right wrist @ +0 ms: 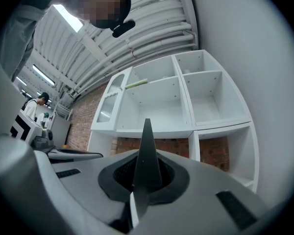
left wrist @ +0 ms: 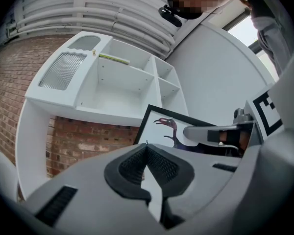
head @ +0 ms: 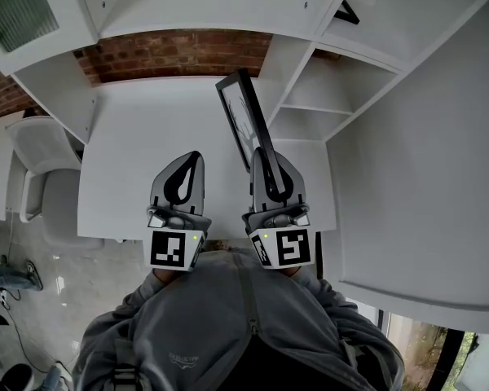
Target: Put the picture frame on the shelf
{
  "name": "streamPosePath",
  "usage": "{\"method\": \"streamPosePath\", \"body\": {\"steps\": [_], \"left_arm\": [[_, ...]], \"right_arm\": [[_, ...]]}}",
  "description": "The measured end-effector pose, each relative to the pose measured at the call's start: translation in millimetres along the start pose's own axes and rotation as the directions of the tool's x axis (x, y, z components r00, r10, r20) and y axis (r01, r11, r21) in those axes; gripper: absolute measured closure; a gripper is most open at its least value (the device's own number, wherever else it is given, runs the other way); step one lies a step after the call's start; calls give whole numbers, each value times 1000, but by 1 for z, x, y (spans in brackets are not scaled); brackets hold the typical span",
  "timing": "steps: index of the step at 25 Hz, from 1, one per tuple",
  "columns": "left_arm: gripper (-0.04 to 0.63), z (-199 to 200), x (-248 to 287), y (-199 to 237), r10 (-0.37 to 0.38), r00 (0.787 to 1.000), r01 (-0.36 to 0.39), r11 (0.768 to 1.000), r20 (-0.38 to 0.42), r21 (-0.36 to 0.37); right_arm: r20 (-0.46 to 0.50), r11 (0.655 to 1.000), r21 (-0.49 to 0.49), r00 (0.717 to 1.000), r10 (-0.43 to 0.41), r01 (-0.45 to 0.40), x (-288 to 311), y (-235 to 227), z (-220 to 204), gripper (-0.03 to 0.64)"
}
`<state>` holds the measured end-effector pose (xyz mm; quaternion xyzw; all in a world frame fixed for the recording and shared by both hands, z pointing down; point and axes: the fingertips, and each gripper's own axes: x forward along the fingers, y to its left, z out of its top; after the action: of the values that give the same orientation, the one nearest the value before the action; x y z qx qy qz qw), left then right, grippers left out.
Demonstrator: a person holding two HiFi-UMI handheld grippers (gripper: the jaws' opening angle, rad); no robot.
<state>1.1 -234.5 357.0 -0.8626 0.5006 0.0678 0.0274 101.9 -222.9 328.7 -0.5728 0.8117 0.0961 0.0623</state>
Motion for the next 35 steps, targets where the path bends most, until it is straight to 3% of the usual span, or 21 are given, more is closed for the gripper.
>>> {"method": "streamPosePath", "body": {"steps": [3, 8, 11, 16, 35], "left_arm": [[589, -3, 3, -1, -4, 1000, 5, 1000, -8, 28], [589, 7, 10, 4, 3, 1000, -3, 1000, 20, 11], [589, 8, 12, 9, -22, 1000, 22, 999, 7, 46], [589, 30, 21, 18, -37, 998, 35, 999, 51, 33], [589, 81, 57, 23, -124, 981, 100, 982, 149, 160]], "right_arm": [[18, 1000, 5, 1000, 13, -13, 5, -2, 3, 584], [54, 1000, -2, 998, 18, -18, 13, -1, 16, 584], [82, 1000, -14, 996, 19, -18, 21, 3, 27, 584], [123, 1000, -27, 992, 3, 1, 35, 5, 48, 584], [298, 1000, -3, 954, -26, 28, 89, 3, 115, 584]]}}
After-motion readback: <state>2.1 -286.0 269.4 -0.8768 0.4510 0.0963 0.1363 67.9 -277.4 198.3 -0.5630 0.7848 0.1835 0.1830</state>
